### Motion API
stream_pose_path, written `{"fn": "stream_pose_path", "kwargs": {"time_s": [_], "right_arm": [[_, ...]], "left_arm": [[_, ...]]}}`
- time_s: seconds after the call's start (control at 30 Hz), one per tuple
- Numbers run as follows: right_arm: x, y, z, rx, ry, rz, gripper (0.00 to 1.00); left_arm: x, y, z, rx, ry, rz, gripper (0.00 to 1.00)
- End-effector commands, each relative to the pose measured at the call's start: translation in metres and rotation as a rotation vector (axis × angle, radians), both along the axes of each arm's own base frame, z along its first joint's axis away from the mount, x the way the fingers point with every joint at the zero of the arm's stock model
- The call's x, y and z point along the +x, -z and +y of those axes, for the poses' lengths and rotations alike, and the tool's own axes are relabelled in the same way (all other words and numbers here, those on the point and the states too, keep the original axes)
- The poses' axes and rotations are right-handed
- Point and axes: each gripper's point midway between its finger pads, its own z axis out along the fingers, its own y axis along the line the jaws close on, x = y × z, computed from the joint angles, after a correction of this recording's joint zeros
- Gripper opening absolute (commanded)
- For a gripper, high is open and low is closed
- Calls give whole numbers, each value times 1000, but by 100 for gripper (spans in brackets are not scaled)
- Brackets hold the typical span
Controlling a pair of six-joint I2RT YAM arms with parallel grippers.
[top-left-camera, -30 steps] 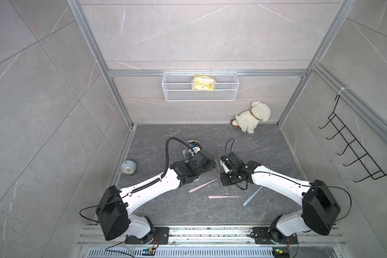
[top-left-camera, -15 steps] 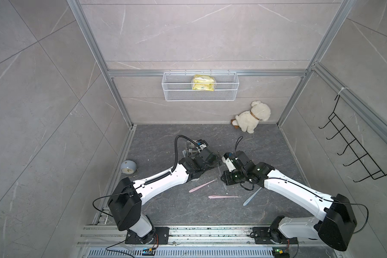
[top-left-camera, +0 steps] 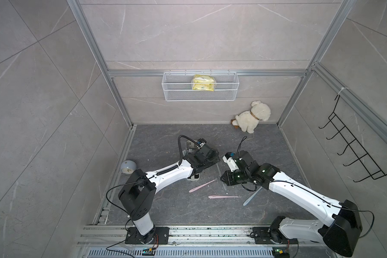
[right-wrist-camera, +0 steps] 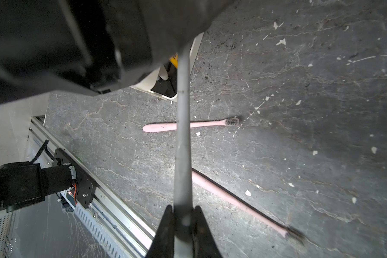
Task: Place the toothbrush into the toothbrush holder
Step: Pick up the toothbrush from the center of the board, then place the toothbrush in the toothbrush holder.
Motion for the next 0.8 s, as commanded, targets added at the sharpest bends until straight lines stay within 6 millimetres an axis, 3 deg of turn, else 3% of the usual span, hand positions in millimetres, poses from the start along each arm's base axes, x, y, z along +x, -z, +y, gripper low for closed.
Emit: {"fn": "stream_pose_path", "kwargs": {"time_s": [0.0, 0.1, 0.2, 0.23, 0.33, 0.4, 0.63, 0.77], "right_arm": [[2, -10, 2, 16, 10, -12, 16], [4, -4, 3, 7, 15, -1, 16], [6, 0, 7, 19, 14, 8, 18], [6, -1, 8, 24, 11, 8, 23], [6, -4, 7, 28, 6, -7, 71], [7, -9, 2, 17, 22, -36, 83], [6, -8, -4, 12, 28, -60, 87], [6, 1, -1, 12, 26, -42, 87]], "left_arm": [[7, -30, -15, -86, 19, -46, 15], [4, -30, -12, -79, 18, -42, 0], [1, -31, -5, -66, 12, -40, 0], [-1, -34, -3, -65, 9, -45, 0], [-8, -49, 10, -37, -6, -92, 0], [-13, -64, 24, 8, -13, -133, 0], [-20, -126, 106, 276, -151, -409, 0], [-12, -163, 138, 457, -231, -633, 0]]}}
